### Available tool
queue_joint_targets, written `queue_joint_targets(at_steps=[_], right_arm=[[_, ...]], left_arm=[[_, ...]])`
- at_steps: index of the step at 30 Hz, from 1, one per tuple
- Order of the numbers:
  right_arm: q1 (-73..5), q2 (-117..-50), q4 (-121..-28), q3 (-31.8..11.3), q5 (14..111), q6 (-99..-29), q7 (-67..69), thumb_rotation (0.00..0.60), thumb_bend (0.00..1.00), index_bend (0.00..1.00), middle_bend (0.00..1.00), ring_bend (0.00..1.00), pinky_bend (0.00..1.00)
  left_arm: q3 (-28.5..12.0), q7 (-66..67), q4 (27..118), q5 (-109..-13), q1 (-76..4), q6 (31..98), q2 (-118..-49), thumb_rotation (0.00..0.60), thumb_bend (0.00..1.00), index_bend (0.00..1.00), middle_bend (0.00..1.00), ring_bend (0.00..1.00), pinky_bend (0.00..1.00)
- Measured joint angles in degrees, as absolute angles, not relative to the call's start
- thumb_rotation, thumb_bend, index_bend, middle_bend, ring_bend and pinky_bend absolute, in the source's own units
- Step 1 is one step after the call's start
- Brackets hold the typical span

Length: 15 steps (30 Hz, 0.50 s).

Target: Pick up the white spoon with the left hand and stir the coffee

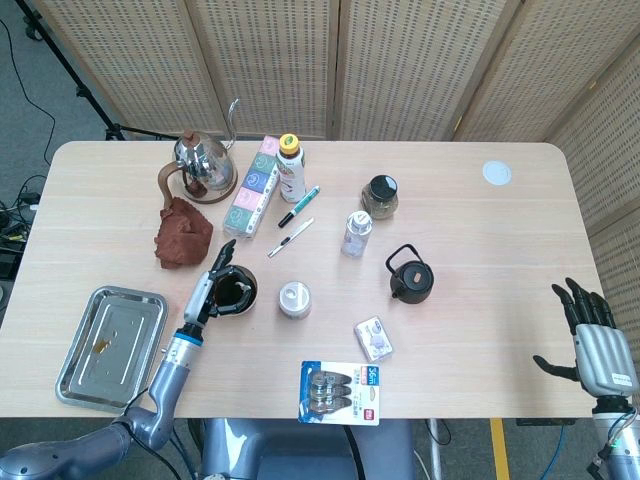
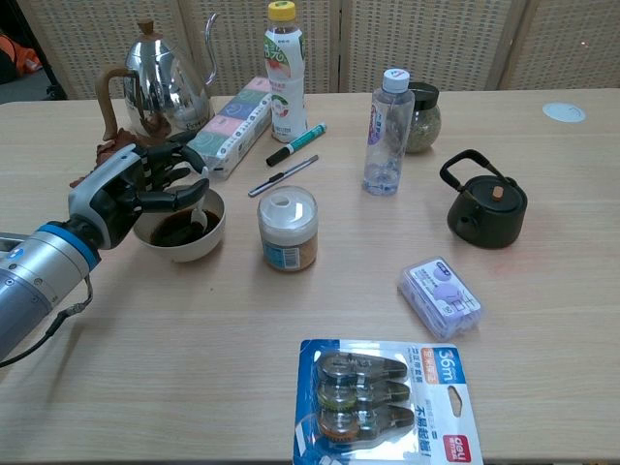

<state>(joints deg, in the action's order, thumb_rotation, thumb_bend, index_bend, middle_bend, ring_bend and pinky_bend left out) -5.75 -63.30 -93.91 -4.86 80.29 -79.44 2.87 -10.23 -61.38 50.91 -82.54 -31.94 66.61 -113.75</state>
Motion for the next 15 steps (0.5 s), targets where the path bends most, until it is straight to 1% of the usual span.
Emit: queue_joint_targets(at_steps=[8, 15], right_arm=[[-5.7, -63.1, -94.0, -4.8, 80.6, -79.5, 3.2, 0.6, 0.0, 0.0, 0.0, 0.0, 0.0], [-5.7, -63.2, -94.2, -4.6, 80.9, -79.7, 3.0, 0.6, 0.0, 0.0, 0.0, 0.0, 0.0]], left_arm=[[-9.6, -59.6, 52.1, -83.4, -31.8, 68.1, -114.0, 0.6, 0.51, 0.63, 0.0, 0.0, 0.0], [-7.9, -61.1, 54.3, -84.1, -30.5, 68.4, -112.5, 0.6, 0.51, 0.63, 0.0, 0.0, 0.0]])
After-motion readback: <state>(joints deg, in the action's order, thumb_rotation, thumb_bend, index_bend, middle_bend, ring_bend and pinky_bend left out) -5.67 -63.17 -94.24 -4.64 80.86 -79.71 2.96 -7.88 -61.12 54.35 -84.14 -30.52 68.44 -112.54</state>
